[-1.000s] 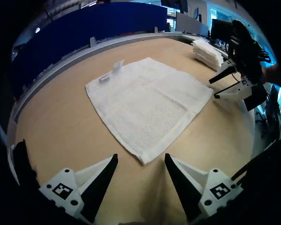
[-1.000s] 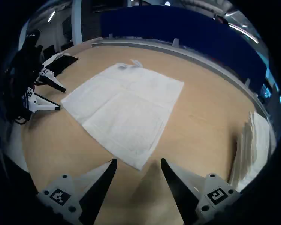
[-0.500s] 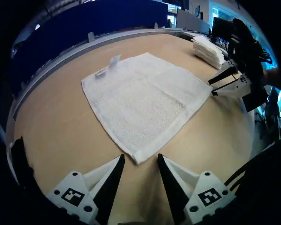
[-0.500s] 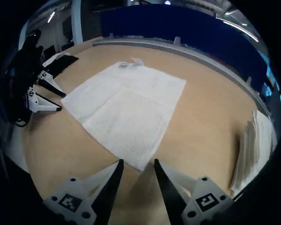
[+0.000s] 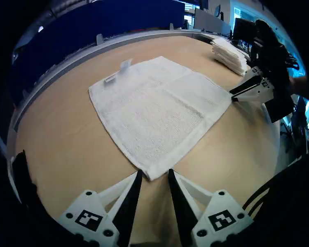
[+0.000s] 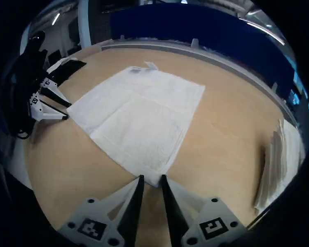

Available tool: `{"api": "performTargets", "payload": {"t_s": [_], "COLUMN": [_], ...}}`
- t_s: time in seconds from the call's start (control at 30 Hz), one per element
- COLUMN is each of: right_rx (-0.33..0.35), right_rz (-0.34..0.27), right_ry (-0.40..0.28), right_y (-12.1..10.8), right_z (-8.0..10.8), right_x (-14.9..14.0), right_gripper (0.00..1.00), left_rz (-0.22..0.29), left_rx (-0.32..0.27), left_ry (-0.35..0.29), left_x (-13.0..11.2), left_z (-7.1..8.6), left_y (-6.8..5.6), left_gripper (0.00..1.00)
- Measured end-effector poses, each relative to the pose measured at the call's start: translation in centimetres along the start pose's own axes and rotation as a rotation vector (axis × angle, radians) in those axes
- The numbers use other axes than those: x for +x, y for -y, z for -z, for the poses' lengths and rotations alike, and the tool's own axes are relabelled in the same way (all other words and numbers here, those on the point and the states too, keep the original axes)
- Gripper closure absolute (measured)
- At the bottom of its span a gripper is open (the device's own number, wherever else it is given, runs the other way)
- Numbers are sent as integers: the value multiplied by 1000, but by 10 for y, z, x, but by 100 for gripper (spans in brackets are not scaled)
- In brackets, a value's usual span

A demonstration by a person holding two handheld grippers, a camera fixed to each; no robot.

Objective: Fold towel

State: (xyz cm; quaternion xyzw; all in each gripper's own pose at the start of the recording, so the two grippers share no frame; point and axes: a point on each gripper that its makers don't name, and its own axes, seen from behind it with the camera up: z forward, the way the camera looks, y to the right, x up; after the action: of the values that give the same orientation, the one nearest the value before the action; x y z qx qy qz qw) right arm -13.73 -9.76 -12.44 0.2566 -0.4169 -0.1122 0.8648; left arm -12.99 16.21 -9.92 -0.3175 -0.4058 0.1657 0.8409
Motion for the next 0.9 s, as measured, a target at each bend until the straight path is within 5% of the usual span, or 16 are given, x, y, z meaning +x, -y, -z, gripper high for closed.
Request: {"api": "performTargets", "payload": {"t_s": [0.37,0.9], "right_rx": [-5,11], "right_rz": [-3,-15], "right_ry": [6,-2], "right_y": [-1,2], "right_z": [0,3], "right_x": [-1,6], "right_gripper": [84,85], "left_rz": [-1,38], "left_rx": [12,16], "left_ry": [5,-5], "left_x": [0,6], "left_z": [-2,3], "left_y": [-2,3], "left_gripper": [80,91]}}
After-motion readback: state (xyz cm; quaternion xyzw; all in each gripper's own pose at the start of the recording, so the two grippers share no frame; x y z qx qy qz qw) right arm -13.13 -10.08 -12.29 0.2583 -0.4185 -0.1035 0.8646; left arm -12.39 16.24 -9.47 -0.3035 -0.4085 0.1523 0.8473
